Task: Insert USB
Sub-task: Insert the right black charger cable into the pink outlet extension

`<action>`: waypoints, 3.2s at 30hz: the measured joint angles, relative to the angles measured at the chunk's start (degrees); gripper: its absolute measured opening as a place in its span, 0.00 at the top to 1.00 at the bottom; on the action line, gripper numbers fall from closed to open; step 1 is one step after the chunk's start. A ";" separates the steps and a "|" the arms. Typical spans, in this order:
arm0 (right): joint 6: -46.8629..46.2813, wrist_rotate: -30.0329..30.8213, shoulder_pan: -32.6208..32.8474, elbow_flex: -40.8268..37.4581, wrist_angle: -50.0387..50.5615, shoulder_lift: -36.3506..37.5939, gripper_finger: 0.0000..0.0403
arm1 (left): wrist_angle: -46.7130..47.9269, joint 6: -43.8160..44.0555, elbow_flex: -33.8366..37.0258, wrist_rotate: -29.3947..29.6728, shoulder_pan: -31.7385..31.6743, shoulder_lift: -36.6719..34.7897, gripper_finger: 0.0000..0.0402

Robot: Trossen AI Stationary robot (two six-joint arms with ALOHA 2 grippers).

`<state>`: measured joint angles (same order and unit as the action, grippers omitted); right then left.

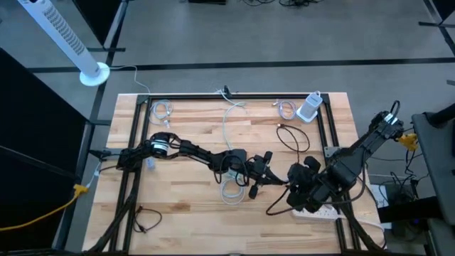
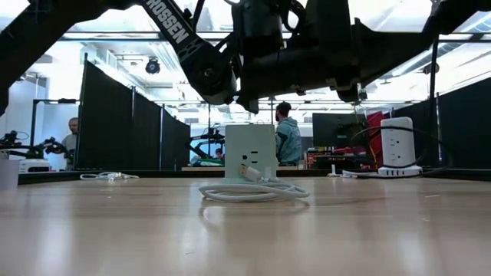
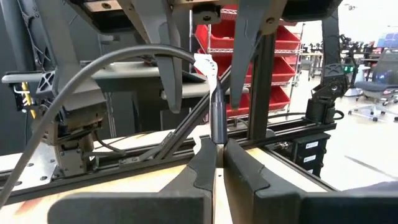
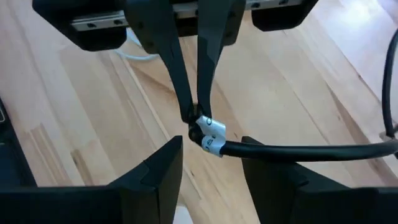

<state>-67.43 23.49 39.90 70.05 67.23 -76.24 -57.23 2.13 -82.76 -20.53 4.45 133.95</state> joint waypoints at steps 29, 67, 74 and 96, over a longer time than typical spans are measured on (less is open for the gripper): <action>21.32 -3.72 -7.55 1.24 -2.76 3.97 0.59 | 3.53 -1.66 0.09 3.88 -0.07 0.00 0.99; 17.45 -8.35 -10.47 -8.38 -6.57 3.91 0.75 | 6.84 -1.16 0.07 7.98 -0.92 0.00 0.99; 17.04 -8.49 -10.45 -8.73 -6.64 2.81 0.81 | 6.89 -1.03 0.08 8.00 -0.92 0.00 0.99; 18.57 -11.09 -10.45 -8.51 -6.03 2.22 0.83 | 7.01 -0.97 0.07 7.95 -0.90 0.00 0.99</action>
<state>-48.86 12.39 29.45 61.54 61.20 -74.02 -50.22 1.16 -82.70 -12.58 3.55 133.95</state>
